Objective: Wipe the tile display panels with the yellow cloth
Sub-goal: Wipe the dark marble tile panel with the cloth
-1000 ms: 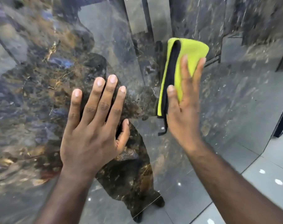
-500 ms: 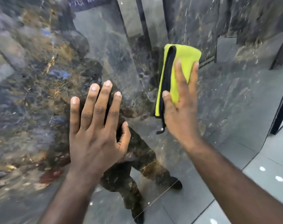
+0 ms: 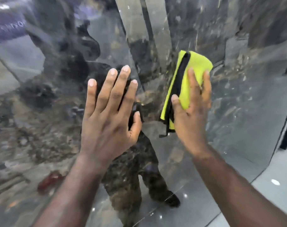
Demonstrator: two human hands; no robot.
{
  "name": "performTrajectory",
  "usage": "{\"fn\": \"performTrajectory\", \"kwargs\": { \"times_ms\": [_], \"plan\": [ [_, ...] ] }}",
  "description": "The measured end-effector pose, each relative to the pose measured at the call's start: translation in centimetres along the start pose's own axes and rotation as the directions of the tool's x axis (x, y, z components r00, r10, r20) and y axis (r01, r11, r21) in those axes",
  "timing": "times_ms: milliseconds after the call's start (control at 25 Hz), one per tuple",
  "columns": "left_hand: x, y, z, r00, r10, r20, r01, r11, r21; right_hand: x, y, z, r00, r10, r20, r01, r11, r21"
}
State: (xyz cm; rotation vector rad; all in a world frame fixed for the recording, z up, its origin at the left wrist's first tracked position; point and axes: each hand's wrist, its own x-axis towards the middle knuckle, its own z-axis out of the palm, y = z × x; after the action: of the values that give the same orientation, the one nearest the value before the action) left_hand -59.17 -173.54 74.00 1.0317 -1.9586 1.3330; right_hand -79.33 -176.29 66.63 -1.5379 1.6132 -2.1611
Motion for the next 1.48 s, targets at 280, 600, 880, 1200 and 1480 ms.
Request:
{"fn": "performTrajectory", "kwargs": {
  "times_ms": [280,600,880,1200,1480],
  "plan": [
    [-0.8,3.2,3.2,1.0,-0.011,0.028,0.009,0.997,0.075,-0.5,1.9,-2.0,0.986,-0.031,0.166,0.032,0.999,-0.004],
    [-1.2,3.8,3.8,1.0,-0.024,-0.011,0.025,0.995,0.094,-2.8,2.4,-2.5,0.969,0.194,0.152,-0.199,0.98,0.018],
    [-1.3,3.8,3.8,0.999,-0.028,-0.018,0.029,0.997,0.076,4.4,4.3,-3.1,0.958,0.283,-0.038,-0.281,0.959,0.045],
    [1.4,7.1,4.1,0.977,-0.204,-0.059,0.203,0.979,-0.022,5.2,1.9,-3.8,0.993,0.021,0.114,-0.016,0.999,-0.045],
    [7.7,11.1,6.8,0.976,-0.197,-0.092,0.202,0.978,0.047,7.3,10.2,-6.5,0.981,0.193,0.007,-0.193,0.981,-0.018]
  ]
}}
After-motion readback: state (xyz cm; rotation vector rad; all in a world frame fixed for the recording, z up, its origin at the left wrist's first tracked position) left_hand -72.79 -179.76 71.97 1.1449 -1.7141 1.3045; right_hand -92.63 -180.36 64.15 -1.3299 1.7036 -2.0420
